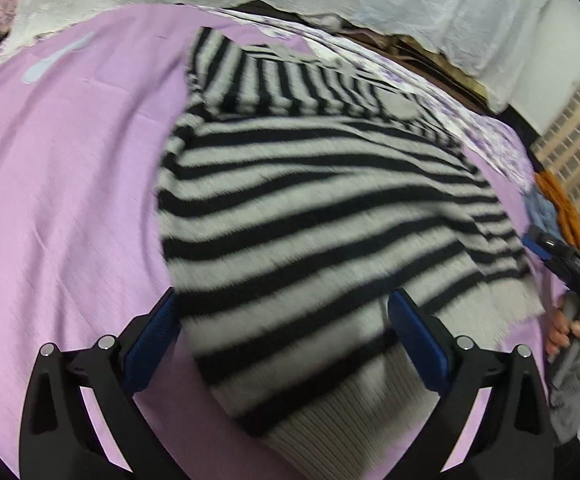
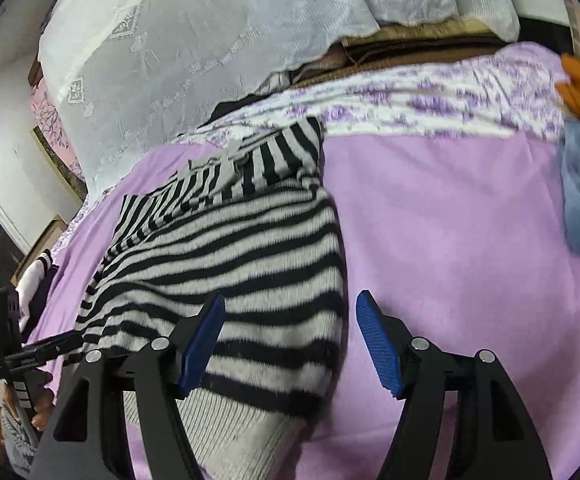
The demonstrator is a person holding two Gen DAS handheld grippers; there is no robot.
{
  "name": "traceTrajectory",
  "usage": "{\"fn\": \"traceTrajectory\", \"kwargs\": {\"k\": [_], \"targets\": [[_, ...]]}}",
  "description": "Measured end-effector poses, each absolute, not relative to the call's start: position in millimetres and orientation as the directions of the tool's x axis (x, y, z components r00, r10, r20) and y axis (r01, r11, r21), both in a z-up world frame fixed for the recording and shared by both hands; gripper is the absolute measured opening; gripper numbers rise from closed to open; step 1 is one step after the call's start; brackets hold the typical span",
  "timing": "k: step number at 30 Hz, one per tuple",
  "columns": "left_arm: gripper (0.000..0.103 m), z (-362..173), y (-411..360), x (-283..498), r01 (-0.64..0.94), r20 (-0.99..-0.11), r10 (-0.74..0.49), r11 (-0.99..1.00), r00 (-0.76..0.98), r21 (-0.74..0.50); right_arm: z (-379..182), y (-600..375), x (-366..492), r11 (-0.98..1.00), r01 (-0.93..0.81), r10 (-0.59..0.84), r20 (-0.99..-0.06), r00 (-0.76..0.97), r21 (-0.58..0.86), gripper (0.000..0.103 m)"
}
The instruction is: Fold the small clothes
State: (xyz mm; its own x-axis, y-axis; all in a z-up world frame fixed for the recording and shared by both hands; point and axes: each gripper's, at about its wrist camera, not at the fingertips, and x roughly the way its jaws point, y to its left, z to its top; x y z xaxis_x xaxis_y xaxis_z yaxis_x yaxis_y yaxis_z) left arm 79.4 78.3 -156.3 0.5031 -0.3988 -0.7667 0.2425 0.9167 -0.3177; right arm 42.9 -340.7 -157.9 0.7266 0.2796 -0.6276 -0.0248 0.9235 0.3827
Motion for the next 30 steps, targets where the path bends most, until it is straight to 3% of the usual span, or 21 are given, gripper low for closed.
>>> {"fn": "traceTrajectory", "kwargs": {"k": [12,15,20,24,26,27,28,30], "targets": [[0.098,-167,98,79,0.288,-0.622,-0.704,0.709,0.341,-0.644,-178,-334,39,0.865,-0.066,0.413,-0.631,0.657,0.498,0.067],[0.095,-166,105,73,0.292,-0.641,-0.693,0.720,0.330,-0.629,-178,-331,32,0.857,-0.092,0.437,-0.622,0.650,0.507,0.067],[0.090,-171,125,76,0.228,-0.603,-0.737,0.671,0.305,-0.705,-180,-336,37,0.827,-0.088,0.475,-0.606,0.638,0.555,0.067],[0.091,-171,90,91,0.230,-0.637,-0.697,0.714,0.329,-0.662,-181,-325,51,0.823,-0.101,0.491,-0.610,0.622,0.559,0.066],[0.091,-169,72,94,0.260,-0.668,-0.653,0.756,0.357,-0.600,-182,-324,54,0.822,-0.091,0.487,-0.611,0.624,0.562,0.056],[0.088,-168,68,93,0.265,-0.680,-0.634,0.773,0.368,-0.577,-183,-325,53,0.827,-0.080,0.476,-0.617,0.627,0.556,0.046],[0.079,-167,67,89,0.263,-0.693,-0.608,0.793,0.386,-0.549,-184,-327,52,0.826,-0.073,0.472,-0.616,0.631,0.559,0.033],[0.059,-169,80,83,0.236,-0.700,-0.591,0.805,0.401,-0.545,-186,-332,47,0.808,-0.072,0.494,-0.605,0.625,0.585,0.022]]}}
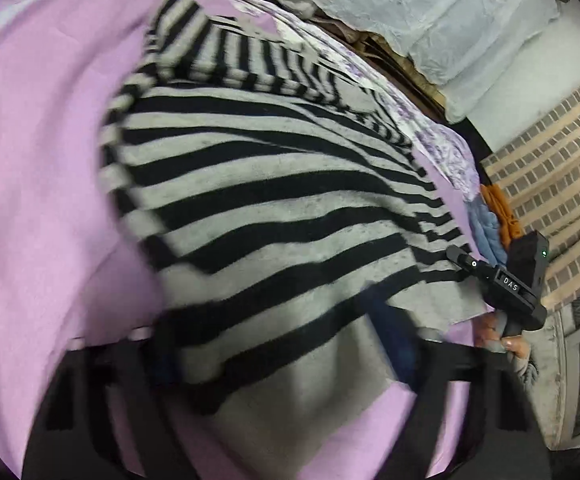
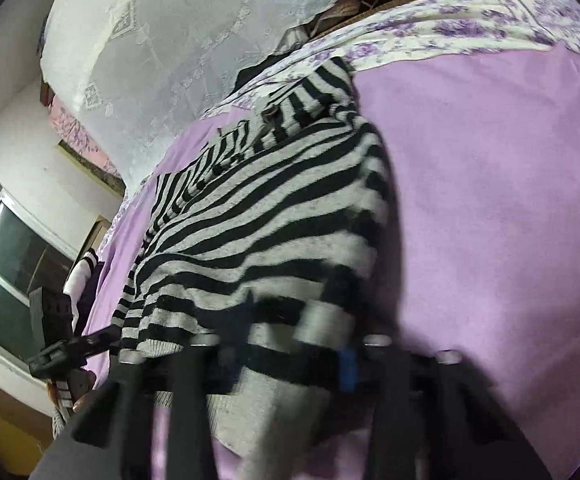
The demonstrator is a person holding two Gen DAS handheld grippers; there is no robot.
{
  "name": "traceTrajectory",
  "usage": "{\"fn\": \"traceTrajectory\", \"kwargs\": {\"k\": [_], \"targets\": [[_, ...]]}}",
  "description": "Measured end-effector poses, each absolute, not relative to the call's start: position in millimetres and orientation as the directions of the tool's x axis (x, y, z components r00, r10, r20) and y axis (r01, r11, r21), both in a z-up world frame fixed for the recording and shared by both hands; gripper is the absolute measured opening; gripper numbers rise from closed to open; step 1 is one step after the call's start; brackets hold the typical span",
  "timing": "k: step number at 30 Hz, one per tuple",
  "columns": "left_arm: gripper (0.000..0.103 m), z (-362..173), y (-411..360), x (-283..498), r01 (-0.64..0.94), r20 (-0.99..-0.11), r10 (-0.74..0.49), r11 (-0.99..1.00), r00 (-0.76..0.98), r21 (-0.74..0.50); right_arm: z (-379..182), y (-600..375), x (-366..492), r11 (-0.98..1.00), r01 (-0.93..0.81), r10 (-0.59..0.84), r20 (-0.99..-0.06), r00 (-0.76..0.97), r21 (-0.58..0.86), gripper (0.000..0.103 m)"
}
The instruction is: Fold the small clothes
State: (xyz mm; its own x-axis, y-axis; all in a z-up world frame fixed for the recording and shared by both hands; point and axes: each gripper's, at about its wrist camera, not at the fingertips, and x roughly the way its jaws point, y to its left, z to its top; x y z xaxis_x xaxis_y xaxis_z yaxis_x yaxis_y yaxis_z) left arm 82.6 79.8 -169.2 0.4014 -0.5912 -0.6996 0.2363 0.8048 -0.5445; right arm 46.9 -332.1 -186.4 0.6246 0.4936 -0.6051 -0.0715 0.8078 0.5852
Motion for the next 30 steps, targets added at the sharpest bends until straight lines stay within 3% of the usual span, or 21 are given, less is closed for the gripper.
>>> {"fn": "traceTrajectory", "kwargs": {"k": [1,2,5,7,9,10,11,13,16,18,21,23,24,30], "targets": [[0.047,-171,85,81,0.224,-0.699,-0.592,0.803,0.402,-0.552,-187,-333,45,0.804,-0.077,0.502,-0.602,0.621,0.590,0.021],[0.043,-173,92,80,0.209,-0.696,-0.596,0.799,0.399,-0.564,-187,-332,44,0.806,-0.081,0.502,-0.605,0.618,0.586,0.021],[0.041,-176,96,84,0.204,-0.691,-0.616,0.784,0.378,-0.587,-191,-325,48,0.816,-0.096,0.510,-0.631,0.584,0.570,0.028],[0.072,-175,89,88,0.226,-0.665,-0.653,0.753,0.362,-0.617,-189,-320,48,0.817,-0.127,0.521,-0.627,0.579,0.562,0.041],[0.083,-171,76,86,0.253,-0.675,-0.637,0.769,0.371,-0.587,-187,-314,45,0.842,-0.137,0.493,-0.640,0.590,0.522,0.041],[0.082,-169,68,82,0.270,-0.704,-0.596,0.803,0.387,-0.531,-185,-312,44,0.852,-0.132,0.475,-0.643,0.601,0.506,0.036],[0.079,-167,61,79,0.279,-0.726,-0.557,0.831,0.403,-0.482,-184,-314,41,0.858,-0.121,0.460,-0.644,0.611,0.499,0.026],[0.027,-164,63,76,0.260,-0.750,-0.505,0.863,0.427,-0.433,-178,-320,37,0.840,-0.126,0.477,-0.609,0.634,0.528,0.017],[0.019,-166,96,79,0.205,-0.691,-0.621,0.780,0.369,-0.591,-163,-334,24,0.788,-0.152,0.524,-0.521,0.673,0.597,0.015],[0.019,-160,109,76,0.211,-0.671,-0.647,0.758,0.364,-0.617,-165,-334,21,0.788,-0.155,0.531,-0.531,0.660,0.596,0.015],[0.020,-165,109,77,0.210,-0.693,-0.635,0.770,0.341,-0.602,-194,-331,34,0.802,-0.086,0.525,-0.628,0.575,0.591,0.015],[0.022,-185,103,82,0.177,-0.715,-0.627,0.776,0.307,-0.605,-193,-336,35,0.779,-0.085,0.551,-0.614,0.565,0.621,0.016],[0.023,-186,104,81,0.177,-0.704,-0.634,0.770,0.321,-0.613,-193,-336,34,0.773,-0.089,0.559,-0.609,0.562,0.628,0.021],[0.057,-176,89,78,0.218,-0.686,-0.653,0.756,0.322,-0.617,-192,-333,29,0.789,-0.101,0.545,-0.613,0.572,0.606,0.023]]}}
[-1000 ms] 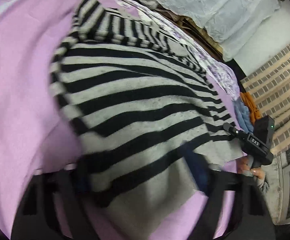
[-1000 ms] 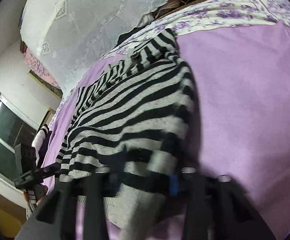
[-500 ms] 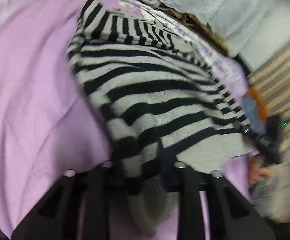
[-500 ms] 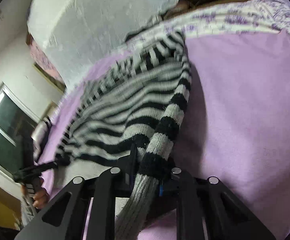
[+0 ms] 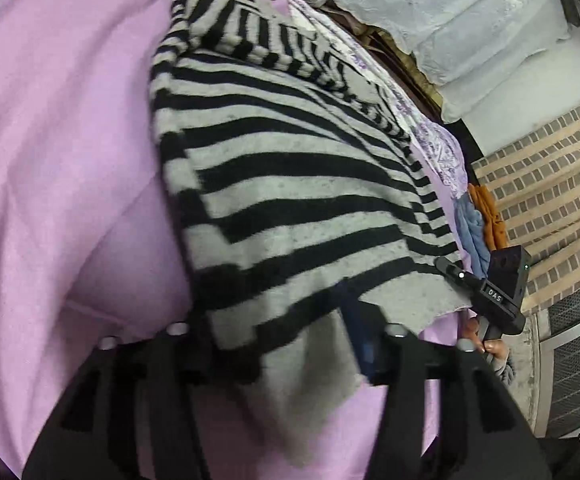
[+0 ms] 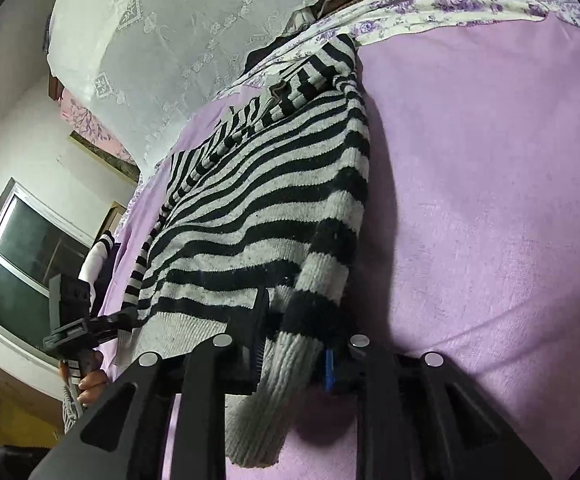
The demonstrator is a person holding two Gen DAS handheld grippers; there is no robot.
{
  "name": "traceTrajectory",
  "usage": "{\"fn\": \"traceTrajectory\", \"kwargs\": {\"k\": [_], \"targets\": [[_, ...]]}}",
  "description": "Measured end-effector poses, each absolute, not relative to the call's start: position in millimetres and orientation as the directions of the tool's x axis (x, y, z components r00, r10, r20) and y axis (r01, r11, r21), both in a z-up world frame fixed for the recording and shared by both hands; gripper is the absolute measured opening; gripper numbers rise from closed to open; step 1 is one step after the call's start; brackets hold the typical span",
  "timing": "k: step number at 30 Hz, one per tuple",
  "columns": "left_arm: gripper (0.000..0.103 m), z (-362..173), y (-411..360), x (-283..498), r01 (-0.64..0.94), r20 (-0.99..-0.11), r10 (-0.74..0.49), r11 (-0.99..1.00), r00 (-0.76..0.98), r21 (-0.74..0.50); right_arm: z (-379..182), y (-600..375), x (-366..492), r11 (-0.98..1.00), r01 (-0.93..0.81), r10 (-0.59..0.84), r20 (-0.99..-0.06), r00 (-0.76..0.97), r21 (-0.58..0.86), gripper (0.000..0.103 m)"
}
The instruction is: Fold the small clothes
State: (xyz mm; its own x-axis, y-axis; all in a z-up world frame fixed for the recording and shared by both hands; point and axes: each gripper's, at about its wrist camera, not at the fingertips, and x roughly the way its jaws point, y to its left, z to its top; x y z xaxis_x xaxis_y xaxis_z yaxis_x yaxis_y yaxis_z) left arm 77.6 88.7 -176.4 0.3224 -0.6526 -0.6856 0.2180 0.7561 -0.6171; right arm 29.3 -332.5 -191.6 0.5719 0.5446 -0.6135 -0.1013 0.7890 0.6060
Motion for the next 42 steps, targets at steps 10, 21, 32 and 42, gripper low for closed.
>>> {"fn": "traceTrajectory", "kwargs": {"k": [10,21,32,42], "targets": [[0.018,-169,98,84,0.199,-0.680,-0.645,0.760,0.350,-0.618,-159,-334,27,0.737,-0.173,0.593,-0.501,0.630,0.654,0.014],[0.018,-126,103,113,0.216,-0.605,-0.677,0.721,0.418,-0.658,-126,-344,76,0.646,-0.177,0.660,-0.427,0.618,0.743,0.013],[0.018,-93,98,163,0.208,-0.591,-0.648,0.739,0.481,-0.641,-97,-343,133,0.649,-0.177,0.649,-0.416,0.637,0.740,0.013],[0.018,-88,101,202,0.177,-0.596,-0.620,0.754,0.510,-0.633,-92,-342,183,0.633,-0.167,0.654,-0.406,0.639,0.756,0.013]]}}
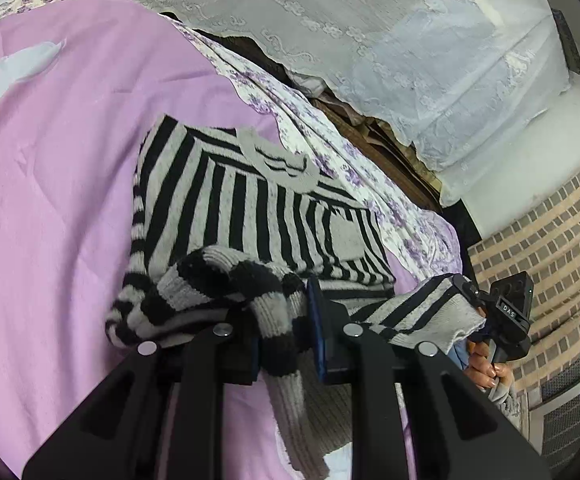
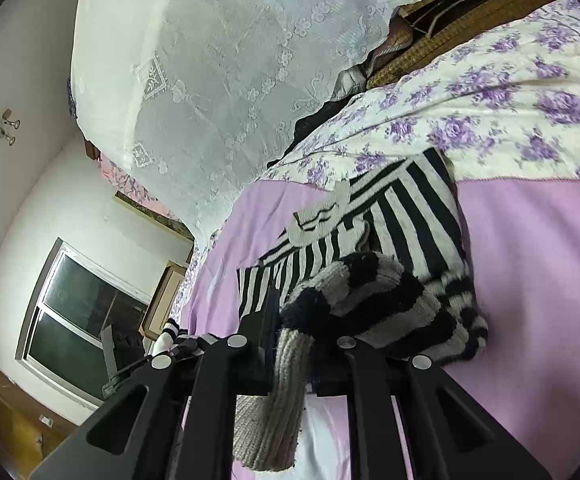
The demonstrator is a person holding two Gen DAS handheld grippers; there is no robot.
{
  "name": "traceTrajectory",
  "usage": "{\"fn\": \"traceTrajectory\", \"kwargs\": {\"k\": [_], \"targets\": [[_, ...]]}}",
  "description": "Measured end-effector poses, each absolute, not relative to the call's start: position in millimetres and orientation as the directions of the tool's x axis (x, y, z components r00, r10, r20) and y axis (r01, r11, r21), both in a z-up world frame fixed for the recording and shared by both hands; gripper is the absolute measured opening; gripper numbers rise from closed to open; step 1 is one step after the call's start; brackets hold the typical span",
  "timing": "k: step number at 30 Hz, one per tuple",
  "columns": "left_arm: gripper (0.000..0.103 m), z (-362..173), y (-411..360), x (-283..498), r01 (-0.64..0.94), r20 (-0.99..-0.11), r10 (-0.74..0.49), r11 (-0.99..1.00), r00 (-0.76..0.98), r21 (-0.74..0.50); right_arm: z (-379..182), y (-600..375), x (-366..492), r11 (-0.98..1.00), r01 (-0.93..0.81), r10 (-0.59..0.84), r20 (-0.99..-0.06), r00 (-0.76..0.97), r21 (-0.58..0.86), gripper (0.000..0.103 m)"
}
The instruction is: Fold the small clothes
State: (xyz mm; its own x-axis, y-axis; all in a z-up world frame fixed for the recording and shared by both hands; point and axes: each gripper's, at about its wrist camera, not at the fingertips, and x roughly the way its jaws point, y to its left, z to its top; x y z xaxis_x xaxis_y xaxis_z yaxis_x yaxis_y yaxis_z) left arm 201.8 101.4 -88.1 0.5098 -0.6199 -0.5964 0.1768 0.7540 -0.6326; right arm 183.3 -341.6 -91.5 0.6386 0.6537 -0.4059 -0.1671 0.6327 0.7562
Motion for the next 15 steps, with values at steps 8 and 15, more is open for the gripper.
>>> {"fn": "traceTrajectory", "kwargs": {"k": [8,15], "targets": [[0.018,-84,109,240,0.150,-0.591,-0.608,0.753,0.529,-0.640,-98,-349,229,0.613,-0.134,0.649,-0.399,0.648,0.778,0.013],[0.018,-91,109,273,0.132,-0.596,-0.602,0.754,0.531,-0.644,-113,-349,271,0.601,-0.090,0.643,-0.414,0.645,0.794,0.012]]}}
